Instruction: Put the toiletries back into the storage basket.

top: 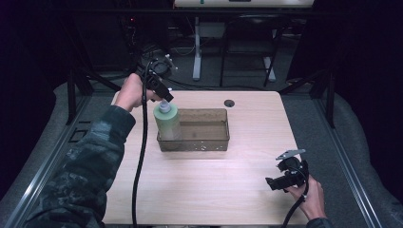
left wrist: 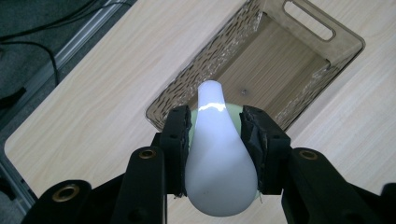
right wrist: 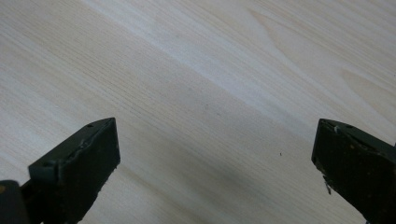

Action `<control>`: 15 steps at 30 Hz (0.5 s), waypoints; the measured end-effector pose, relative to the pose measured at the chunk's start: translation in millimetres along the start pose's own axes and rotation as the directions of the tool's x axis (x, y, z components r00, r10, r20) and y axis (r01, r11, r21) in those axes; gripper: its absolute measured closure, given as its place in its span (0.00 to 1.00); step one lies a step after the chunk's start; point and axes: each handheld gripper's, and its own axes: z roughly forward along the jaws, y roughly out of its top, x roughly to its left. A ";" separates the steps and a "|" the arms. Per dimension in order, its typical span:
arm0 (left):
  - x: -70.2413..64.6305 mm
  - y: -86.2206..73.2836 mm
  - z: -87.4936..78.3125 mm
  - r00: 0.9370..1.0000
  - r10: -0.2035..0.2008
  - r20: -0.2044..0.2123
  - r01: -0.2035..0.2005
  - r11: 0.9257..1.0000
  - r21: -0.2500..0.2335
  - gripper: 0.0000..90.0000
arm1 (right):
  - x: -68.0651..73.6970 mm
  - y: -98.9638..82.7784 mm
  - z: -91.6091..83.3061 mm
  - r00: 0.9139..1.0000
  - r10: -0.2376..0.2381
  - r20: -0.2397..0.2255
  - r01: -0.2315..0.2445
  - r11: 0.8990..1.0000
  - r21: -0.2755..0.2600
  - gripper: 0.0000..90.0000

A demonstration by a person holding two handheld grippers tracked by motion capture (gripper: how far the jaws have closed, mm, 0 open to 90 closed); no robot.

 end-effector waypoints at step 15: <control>1.4 -2.8 2.3 0.999 -0.048 0.026 0.049 0.998 -0.036 0.65 | -0.1 0.1 -1.4 1.000 0.005 0.002 -0.005 1.000 -0.003 0.01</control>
